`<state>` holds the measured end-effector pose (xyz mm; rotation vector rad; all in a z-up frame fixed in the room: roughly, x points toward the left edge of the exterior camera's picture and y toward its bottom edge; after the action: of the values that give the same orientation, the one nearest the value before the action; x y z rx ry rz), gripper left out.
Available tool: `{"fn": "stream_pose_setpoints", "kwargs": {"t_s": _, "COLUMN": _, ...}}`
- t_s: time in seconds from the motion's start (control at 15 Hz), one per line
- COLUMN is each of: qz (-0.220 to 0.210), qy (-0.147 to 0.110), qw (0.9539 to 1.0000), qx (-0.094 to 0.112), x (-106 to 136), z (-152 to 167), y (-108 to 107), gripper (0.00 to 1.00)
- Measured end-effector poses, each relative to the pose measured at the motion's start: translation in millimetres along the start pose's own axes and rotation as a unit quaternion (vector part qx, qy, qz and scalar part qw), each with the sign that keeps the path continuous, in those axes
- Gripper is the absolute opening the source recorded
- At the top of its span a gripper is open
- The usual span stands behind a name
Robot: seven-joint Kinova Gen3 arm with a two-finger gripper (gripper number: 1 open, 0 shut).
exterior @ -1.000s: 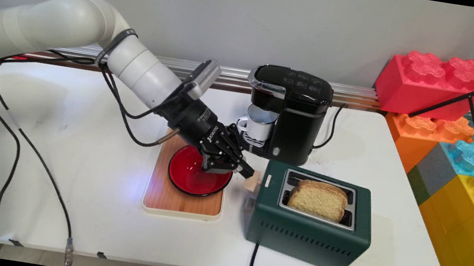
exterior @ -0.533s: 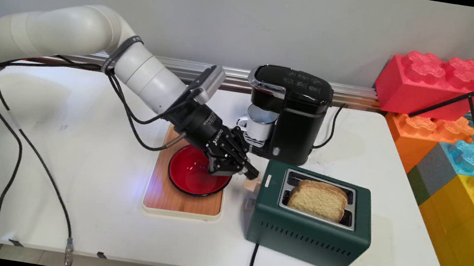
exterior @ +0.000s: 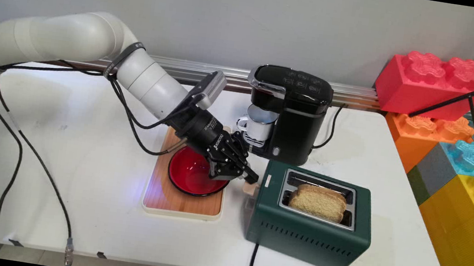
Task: Press the toaster switch
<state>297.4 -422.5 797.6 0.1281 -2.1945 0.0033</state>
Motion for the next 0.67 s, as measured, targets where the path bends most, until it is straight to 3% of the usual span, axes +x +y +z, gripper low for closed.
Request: {"fn": "stream_pose_setpoints", "kwargs": {"t_s": 0.67, "qz": -0.007, "qy": -0.016, "qw": 0.9998, "qx": -0.002, "x": -10.6, "z": 11.3, "y": 0.6, "gripper": 0.0}}
